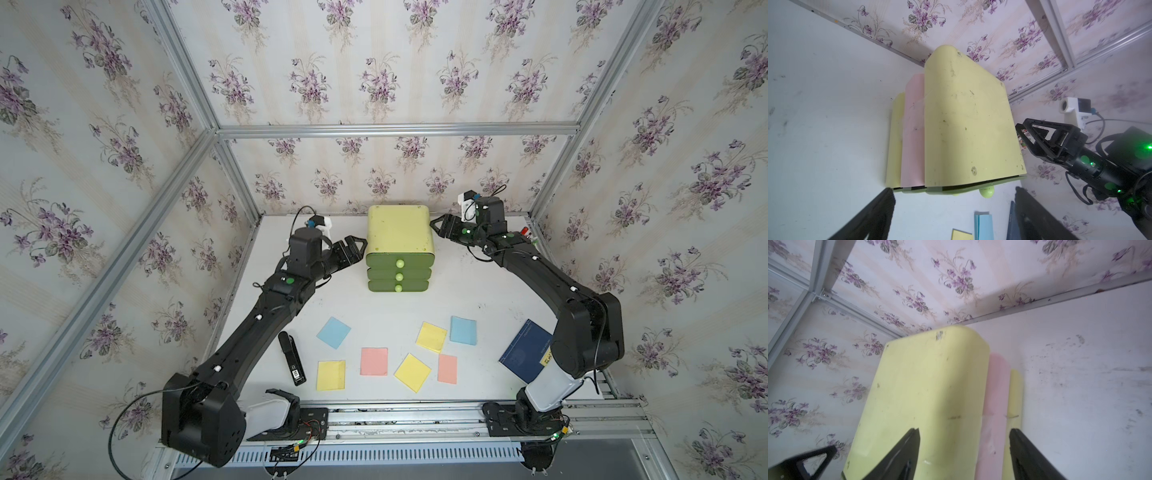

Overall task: Please put the sticky notes in the drawer by color
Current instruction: Adjust the storage box at the center of the board.

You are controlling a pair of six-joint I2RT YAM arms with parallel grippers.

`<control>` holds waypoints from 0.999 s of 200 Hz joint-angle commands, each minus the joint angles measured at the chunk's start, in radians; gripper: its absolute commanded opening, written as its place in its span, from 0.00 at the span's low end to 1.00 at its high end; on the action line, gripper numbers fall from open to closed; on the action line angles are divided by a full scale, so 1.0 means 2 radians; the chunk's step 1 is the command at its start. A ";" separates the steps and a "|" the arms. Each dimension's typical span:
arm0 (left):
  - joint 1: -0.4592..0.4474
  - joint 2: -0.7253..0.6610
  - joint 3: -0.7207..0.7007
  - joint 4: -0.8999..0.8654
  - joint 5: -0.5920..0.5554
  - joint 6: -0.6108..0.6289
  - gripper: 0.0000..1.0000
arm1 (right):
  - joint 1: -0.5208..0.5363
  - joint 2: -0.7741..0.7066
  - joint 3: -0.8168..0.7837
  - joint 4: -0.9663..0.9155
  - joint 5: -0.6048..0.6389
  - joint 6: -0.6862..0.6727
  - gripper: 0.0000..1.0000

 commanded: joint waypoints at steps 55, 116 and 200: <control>-0.163 -0.046 -0.214 0.320 -0.156 -0.254 0.83 | 0.002 0.117 0.145 -0.058 0.002 -0.020 0.67; -0.213 0.054 -0.194 0.419 -0.215 -0.266 0.76 | 0.001 0.130 0.137 -0.047 0.005 -0.026 0.64; -0.220 0.187 -0.147 0.537 -0.245 -0.278 0.65 | 0.002 0.127 0.114 -0.026 -0.007 -0.025 0.64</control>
